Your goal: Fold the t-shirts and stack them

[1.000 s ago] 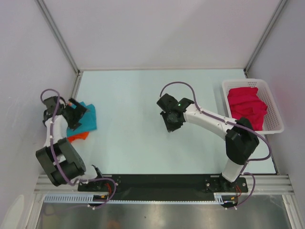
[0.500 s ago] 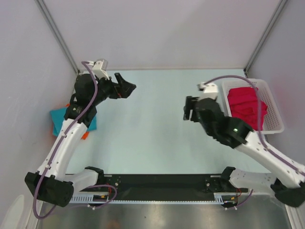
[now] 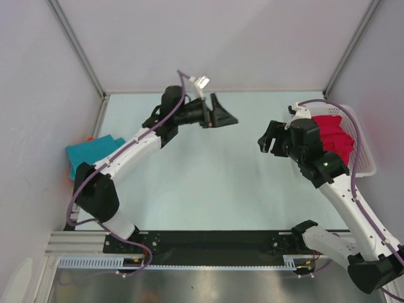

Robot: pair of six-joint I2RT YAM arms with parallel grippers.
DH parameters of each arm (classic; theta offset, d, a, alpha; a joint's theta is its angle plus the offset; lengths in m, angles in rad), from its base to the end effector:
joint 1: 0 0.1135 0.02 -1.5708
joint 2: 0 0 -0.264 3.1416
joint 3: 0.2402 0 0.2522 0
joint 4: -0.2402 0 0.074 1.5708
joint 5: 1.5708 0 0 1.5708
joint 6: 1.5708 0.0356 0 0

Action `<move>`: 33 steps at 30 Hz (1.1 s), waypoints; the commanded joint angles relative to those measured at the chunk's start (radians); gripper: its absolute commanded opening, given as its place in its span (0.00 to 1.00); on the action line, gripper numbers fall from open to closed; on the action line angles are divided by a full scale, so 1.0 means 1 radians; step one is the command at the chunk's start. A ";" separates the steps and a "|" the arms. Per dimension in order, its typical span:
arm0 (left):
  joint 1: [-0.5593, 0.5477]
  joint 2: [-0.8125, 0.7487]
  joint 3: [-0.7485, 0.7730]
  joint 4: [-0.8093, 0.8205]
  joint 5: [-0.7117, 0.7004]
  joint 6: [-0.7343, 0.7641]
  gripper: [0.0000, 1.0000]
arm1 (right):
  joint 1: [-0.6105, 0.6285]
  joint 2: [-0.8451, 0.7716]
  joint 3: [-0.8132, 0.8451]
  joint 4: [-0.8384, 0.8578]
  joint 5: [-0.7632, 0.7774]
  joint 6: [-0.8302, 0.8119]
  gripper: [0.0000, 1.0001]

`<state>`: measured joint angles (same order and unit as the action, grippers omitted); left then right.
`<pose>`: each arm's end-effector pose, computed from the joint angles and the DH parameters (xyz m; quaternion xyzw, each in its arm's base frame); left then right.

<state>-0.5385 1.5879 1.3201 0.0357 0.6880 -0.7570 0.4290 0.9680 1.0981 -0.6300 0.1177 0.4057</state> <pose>0.3107 -0.2119 0.3472 0.1275 0.7567 -0.5634 0.3062 0.1849 0.0800 0.3698 0.0200 0.8588 0.1602 0.4861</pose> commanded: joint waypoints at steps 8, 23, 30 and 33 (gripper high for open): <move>-0.244 0.313 0.705 -0.638 -0.310 0.508 1.00 | -0.269 0.181 -0.009 -0.070 -0.394 -0.034 0.68; -0.072 0.190 0.265 0.129 0.139 0.125 1.00 | -0.274 0.135 0.036 -0.020 -0.179 0.045 0.56; -0.054 0.156 0.357 -0.213 0.026 0.390 1.00 | -0.254 0.110 0.013 -0.022 -0.138 0.087 0.56; -0.052 0.112 0.352 -0.284 -0.066 0.459 1.00 | -0.225 0.121 0.020 -0.022 -0.119 0.100 0.56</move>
<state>-0.5568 1.8156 1.6291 -0.1997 0.6682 -0.4065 0.1715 1.0973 1.1000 -0.6685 -0.0395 0.4721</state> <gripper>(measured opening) 0.996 0.562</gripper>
